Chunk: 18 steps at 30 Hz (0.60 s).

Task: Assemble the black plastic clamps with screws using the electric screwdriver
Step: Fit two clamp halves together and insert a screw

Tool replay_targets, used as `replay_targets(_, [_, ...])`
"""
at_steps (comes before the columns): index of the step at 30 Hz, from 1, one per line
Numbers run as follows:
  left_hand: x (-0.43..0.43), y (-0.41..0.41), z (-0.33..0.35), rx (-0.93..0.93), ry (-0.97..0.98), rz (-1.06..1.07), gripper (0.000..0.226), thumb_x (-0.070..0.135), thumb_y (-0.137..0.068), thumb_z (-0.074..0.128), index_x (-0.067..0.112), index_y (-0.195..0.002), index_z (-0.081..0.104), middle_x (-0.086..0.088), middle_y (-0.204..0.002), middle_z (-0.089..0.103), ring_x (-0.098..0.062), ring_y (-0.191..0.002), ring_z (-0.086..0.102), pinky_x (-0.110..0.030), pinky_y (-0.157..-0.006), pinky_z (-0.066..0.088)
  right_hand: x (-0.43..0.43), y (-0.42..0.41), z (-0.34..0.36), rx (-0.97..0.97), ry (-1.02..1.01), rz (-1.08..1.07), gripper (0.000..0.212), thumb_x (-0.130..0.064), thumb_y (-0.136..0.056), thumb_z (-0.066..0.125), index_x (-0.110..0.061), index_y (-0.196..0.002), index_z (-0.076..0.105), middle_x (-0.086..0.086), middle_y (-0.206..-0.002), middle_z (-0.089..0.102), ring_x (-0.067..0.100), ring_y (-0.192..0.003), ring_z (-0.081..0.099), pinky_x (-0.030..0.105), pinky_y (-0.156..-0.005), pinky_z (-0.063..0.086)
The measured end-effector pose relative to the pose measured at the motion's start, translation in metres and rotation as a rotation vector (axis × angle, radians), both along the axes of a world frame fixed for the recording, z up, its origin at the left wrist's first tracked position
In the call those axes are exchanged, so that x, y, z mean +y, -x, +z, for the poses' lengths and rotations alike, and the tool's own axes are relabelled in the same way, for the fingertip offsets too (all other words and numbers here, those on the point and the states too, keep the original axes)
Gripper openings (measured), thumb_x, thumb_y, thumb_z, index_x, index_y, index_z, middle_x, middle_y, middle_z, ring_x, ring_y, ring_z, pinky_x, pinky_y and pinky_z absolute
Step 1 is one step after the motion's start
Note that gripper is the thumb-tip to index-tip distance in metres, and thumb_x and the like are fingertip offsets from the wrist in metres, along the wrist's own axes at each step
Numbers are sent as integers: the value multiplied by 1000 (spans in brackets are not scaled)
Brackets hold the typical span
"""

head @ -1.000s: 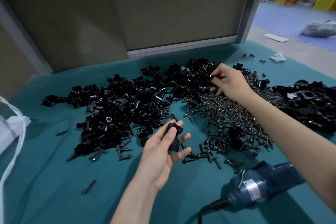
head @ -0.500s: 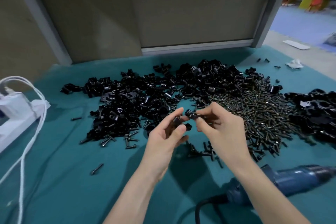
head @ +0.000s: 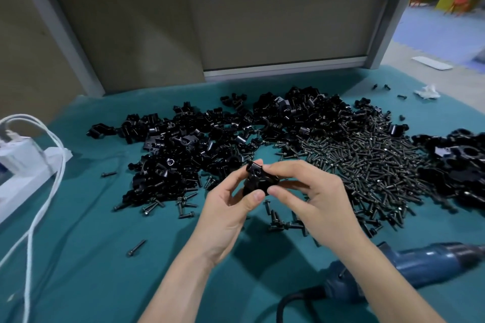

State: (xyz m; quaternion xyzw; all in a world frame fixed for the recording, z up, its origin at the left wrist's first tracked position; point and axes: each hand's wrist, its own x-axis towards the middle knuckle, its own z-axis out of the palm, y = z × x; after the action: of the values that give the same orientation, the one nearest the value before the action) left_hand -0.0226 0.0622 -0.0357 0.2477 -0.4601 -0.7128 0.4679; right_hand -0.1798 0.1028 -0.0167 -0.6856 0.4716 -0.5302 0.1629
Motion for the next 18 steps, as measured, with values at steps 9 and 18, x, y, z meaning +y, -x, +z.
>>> replay_targets(9, [-1, -2, -1, -26, 46, -36, 57, 33, -60, 91, 26, -113, 72, 2, -139, 57, -14, -126, 55, -21, -93, 48, 1, 3, 2, -140, -147, 69, 30, -23, -80, 71, -37, -106, 69, -15, -106, 69, 7, -101, 67, 19, -87, 52])
replay_targets(18, [-1, 0, -5, -168, 172, 155, 46, 18, -71, 73, 25, -116, 66, 9, -123, 68, -7, -117, 61, -16, -88, 49, -1, 5, 2, -267, -321, 149, 44, -2, -84, 70, -42, -103, 73, -16, -109, 72, 6, -103, 67, 16, -84, 52])
